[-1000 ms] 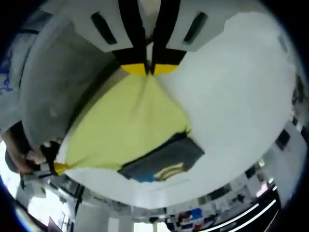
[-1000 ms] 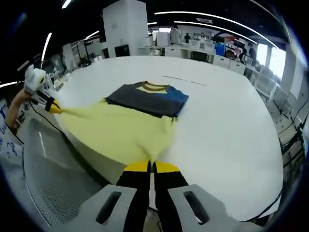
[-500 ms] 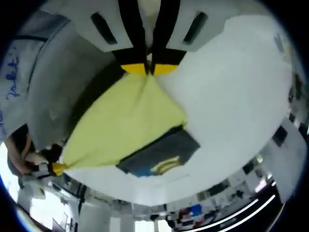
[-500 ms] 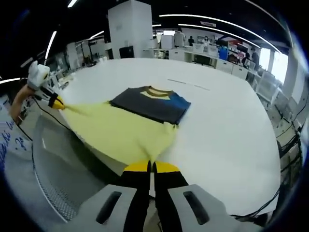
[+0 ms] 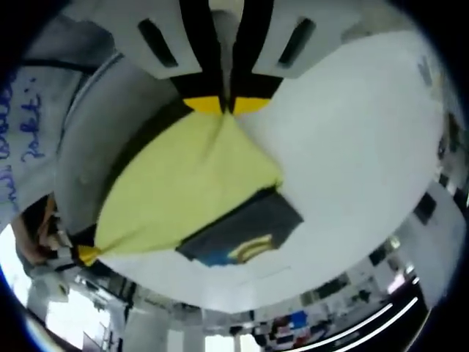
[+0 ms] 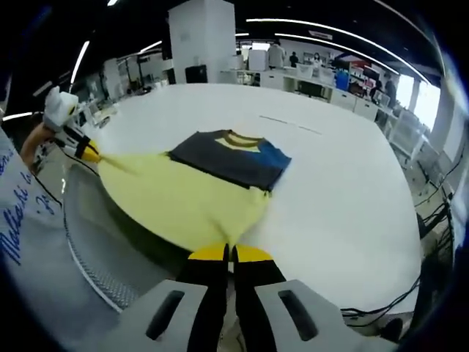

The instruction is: Fold the garment on the visible template until the final outline fits inside the template.

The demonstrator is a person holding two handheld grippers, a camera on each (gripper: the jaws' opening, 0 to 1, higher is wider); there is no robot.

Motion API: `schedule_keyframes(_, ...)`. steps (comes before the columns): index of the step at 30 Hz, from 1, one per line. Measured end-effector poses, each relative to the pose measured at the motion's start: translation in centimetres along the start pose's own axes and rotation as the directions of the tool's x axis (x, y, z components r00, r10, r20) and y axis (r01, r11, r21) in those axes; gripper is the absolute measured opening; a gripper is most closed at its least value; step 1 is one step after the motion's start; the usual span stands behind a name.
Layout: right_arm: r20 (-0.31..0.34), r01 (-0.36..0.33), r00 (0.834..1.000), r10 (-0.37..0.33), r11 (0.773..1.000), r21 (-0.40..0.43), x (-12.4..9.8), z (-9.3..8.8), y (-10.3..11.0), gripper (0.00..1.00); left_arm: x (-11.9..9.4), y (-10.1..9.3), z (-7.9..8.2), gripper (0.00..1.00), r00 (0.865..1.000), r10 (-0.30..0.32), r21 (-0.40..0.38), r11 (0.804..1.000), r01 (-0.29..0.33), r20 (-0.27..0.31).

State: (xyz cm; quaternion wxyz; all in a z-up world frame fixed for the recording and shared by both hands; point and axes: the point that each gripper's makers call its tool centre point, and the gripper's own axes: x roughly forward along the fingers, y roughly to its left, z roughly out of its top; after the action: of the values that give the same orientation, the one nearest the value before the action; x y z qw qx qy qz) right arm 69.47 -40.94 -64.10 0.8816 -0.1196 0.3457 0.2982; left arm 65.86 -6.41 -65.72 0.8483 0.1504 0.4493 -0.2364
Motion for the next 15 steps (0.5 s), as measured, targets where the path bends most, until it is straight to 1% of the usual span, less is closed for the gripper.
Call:
schedule_keyframes(2, -0.005, 0.0, 1.0, 0.0, 1.0, -0.009, -0.5, -0.1, 0.2, 0.02, -0.3, -0.3, -0.1, 0.0, 1.0, 0.0, 0.008, 1.0, 0.0, -0.003)
schedule_keyframes(5, 0.009, -0.015, 1.0, 0.015, 1.0, -0.013, -1.0, 0.0, 0.7, 0.02, -0.8, -0.5, -0.2, 0.0, 1.0, 0.012, 0.022, 1.0, -0.012, 0.001)
schedule_keyframes(11, 0.005, -0.013, 1.0, 0.014, 0.999, -0.043, -2.2, -0.1, 1.2, 0.02, -1.8, -1.7, -0.9, 0.0, 1.0, 0.015, 0.038, 0.999, -0.014, -0.019)
schedule_keyframes(13, 0.005, -0.014, 1.0, 0.015, 0.999, -0.052, -2.7, -0.2, 1.4, 0.02, -2.3, -2.0, -0.7, 0.0, 0.999, 0.029, 0.054, 0.998, -0.028, -0.012)
schedule_keyframes(15, 0.007, -0.013, 1.0, 0.013, 0.998, -0.054, -3.2, -0.2, 1.4, 0.02, -2.9, -2.4, -0.5, 0.0, 1.0, 0.027, 0.05, 0.998, -0.026, -0.005)
